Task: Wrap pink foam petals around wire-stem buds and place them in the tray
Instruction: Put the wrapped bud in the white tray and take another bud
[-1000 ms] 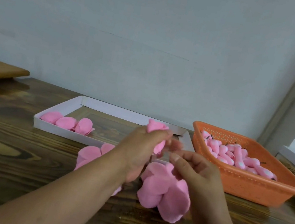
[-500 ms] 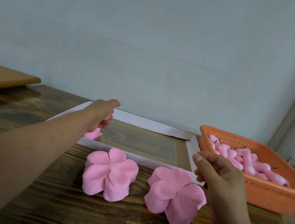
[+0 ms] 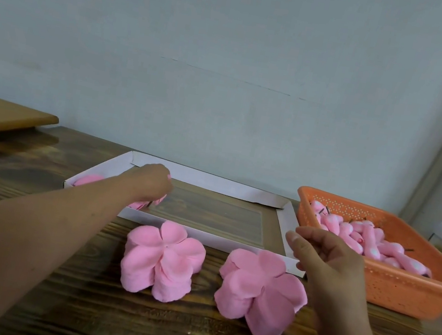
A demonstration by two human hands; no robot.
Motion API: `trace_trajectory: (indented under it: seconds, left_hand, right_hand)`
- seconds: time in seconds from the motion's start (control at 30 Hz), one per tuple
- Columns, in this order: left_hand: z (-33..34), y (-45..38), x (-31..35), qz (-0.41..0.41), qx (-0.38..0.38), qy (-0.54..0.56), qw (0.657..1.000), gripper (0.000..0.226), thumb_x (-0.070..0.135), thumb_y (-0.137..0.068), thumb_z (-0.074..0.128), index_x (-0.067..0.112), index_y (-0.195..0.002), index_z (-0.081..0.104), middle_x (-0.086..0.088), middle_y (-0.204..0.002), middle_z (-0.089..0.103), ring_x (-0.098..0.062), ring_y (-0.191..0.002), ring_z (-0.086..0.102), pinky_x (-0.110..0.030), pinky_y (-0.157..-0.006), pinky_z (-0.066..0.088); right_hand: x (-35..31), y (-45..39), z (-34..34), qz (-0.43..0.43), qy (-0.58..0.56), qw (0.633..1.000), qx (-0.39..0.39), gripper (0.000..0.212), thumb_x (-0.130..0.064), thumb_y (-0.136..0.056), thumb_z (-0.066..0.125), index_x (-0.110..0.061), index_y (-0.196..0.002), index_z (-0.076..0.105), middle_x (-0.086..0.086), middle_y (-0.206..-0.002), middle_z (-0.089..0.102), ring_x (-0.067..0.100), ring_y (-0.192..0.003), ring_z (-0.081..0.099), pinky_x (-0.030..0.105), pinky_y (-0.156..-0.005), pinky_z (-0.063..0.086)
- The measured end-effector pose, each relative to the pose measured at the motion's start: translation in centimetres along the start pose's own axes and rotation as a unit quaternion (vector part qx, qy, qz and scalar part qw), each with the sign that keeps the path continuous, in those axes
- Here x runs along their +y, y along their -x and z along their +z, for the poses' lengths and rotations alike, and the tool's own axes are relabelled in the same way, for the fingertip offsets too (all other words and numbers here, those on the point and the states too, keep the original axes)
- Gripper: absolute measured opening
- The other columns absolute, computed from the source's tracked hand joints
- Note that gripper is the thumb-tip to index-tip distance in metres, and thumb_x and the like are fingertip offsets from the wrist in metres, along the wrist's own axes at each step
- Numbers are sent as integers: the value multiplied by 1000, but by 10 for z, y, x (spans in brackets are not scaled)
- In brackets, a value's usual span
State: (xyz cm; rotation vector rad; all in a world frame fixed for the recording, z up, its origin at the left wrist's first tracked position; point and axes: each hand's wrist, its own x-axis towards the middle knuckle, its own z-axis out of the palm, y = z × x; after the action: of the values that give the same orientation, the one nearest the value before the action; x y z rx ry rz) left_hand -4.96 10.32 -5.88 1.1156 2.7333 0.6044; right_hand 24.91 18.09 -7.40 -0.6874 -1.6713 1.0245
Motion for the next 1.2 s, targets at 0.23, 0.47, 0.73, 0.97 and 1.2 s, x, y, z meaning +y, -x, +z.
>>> trace_trajectory:
  seconds: [0.23,0.47,0.73,0.97,1.2]
  left_hand:
    - [11,-8,-7,75,4,-140,987,28,26,-98,37,15,-84,59,-7,-98,63,-22,-87,50,-28,-71,35]
    - [11,-11,-13,81,-66,-144,984,45,32,-102,33,12,-81,67,-5,-81,66,-21,-79,61,-29,-77,49]
    - [20,-15,-18,74,-79,-161,981,40,29,-103,35,5,-97,66,-10,-91,62,-22,-84,56,-18,-57,34]
    - [29,-18,-19,94,-79,-186,975,32,21,-100,40,3,-99,66,-13,-109,66,-27,-103,58,-27,-77,39]
    - [34,-25,-18,91,-106,-213,967,26,15,-99,42,3,-107,63,-14,-117,62,-28,-107,56,-30,-86,42]
  right_hand:
    - [1,-2,0,-1,8,1000,-11,7,-20,-76,75,-23,-80,69,6,-67,66,2,-52,55,19,-47,45]
    - [1,-2,0,0,19,1000,-16,7,-17,-77,73,-23,-78,68,9,-69,65,5,-51,53,23,-49,45]
    - [2,-3,0,11,29,1000,-5,6,-19,-78,73,-24,-78,68,9,-67,65,5,-50,51,30,-52,45]
    - [-2,1,2,-7,37,999,-25,9,-12,-79,72,-19,-75,68,18,-67,63,11,-52,49,22,-47,41]
    - [-27,-14,-9,-18,77,997,-28,5,-17,-75,73,-21,-75,70,-4,-61,65,1,-51,52,13,-49,43]
